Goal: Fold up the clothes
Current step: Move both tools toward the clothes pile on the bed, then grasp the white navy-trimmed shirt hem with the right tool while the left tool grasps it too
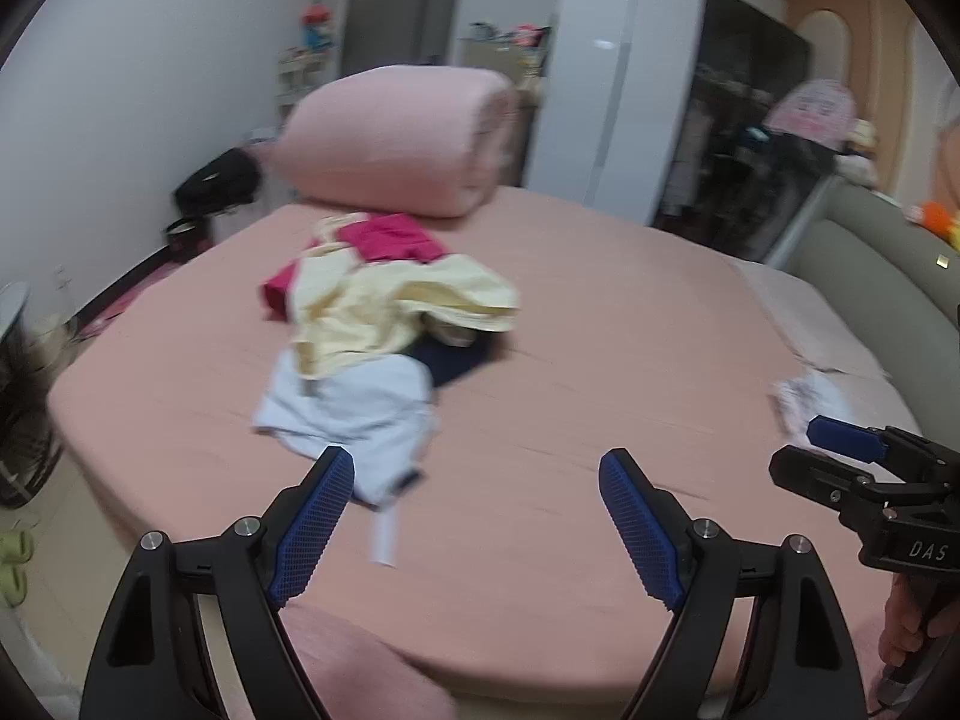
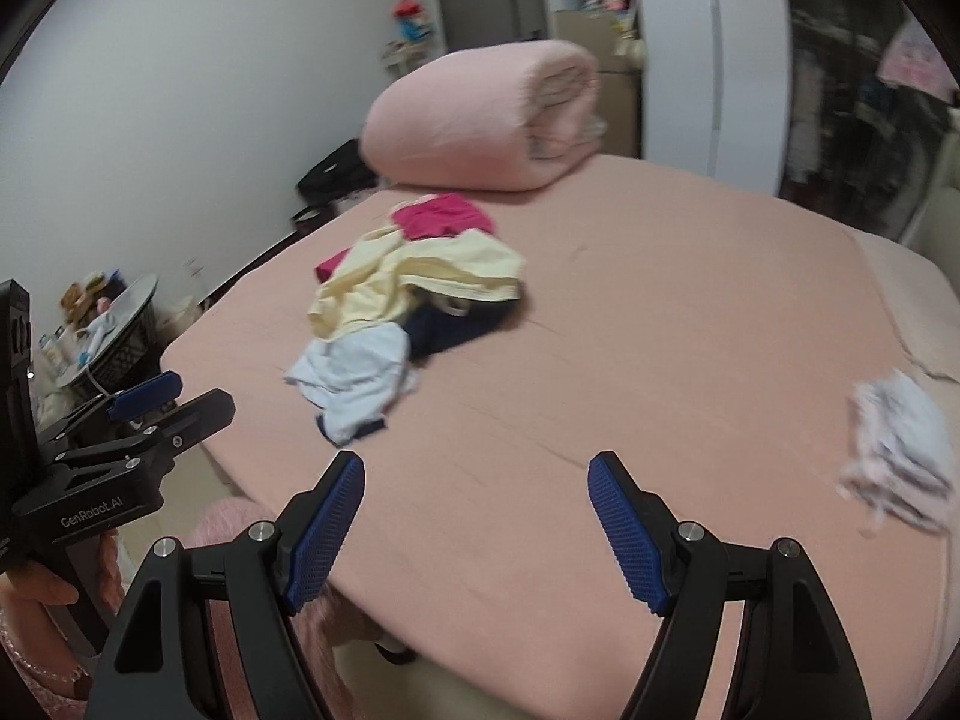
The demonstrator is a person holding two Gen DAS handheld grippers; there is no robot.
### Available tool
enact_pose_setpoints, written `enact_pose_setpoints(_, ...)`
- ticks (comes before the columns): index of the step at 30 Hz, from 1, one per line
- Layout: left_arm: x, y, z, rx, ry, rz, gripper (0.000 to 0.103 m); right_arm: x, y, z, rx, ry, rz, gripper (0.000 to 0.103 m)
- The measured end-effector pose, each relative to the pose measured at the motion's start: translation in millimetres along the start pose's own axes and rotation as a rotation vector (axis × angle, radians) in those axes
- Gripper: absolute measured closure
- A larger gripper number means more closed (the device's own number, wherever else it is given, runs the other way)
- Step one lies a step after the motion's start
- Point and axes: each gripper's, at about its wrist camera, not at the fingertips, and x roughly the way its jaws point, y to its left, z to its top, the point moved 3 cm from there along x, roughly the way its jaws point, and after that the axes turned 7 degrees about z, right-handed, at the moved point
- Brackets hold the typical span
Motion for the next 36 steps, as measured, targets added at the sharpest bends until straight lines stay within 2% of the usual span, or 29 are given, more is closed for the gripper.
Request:
enact_pose_setpoints(4,46,42,11,-0.035,0.049,0.058,0.019,65,17,28,-0.022,0.056,0.029,0.026)
enact_pose_setpoints(8,98,70,15,-0.044,0.104,0.085,0.019,130,27,48,-0.031,0.109,0.045,0.026)
enact_pose_setpoints(16,215,105,1,-0.039,0.249,0.096,0.019,269,37,44,-0.017,0.267,0.075,0.026)
enact_pose_setpoints(19,249,122,-2,-0.041,0.278,0.115,0.019,300,40,39,-0.015,0.297,0.060,0.026)
enact_pose_setpoints(24,291,140,-9,-0.070,0.319,0.097,0.019,344,39,29,0.007,0.340,0.047,0.026)
enact_pose_setpoints(27,302,141,-12,-0.046,0.286,0.078,0.019,364,37,20,0.046,0.374,0.084,0.027)
enact_pose_setpoints(28,303,141,-13,-0.039,0.267,0.068,0.020,365,38,20,0.048,0.357,0.088,0.035)
enact_pose_setpoints(29,304,140,-14,-0.037,0.253,0.050,0.023,366,39,19,0.050,0.339,0.094,0.057)
enact_pose_setpoints(30,303,140,-14,-0.040,0.250,0.024,0.039,366,43,21,0.036,0.326,0.119,0.071)
enact_pose_setpoints(31,301,139,-13,-0.043,0.250,-0.015,0.073,364,48,23,0.026,0.323,0.162,0.097)
enact_pose_setpoints(32,297,138,-11,-0.049,0.253,-0.067,0.089,362,53,25,0.015,0.320,0.205,0.097)
enact_pose_setpoints(33,293,136,-9,-0.051,0.256,-0.103,0.093,357,59,27,-0.002,0.297,0.230,0.097)
enact_pose_setpoints(36,275,128,-9,-0.010,0.243,-0.135,0.095,323,74,35,-0.050,0.191,0.341,0.097)
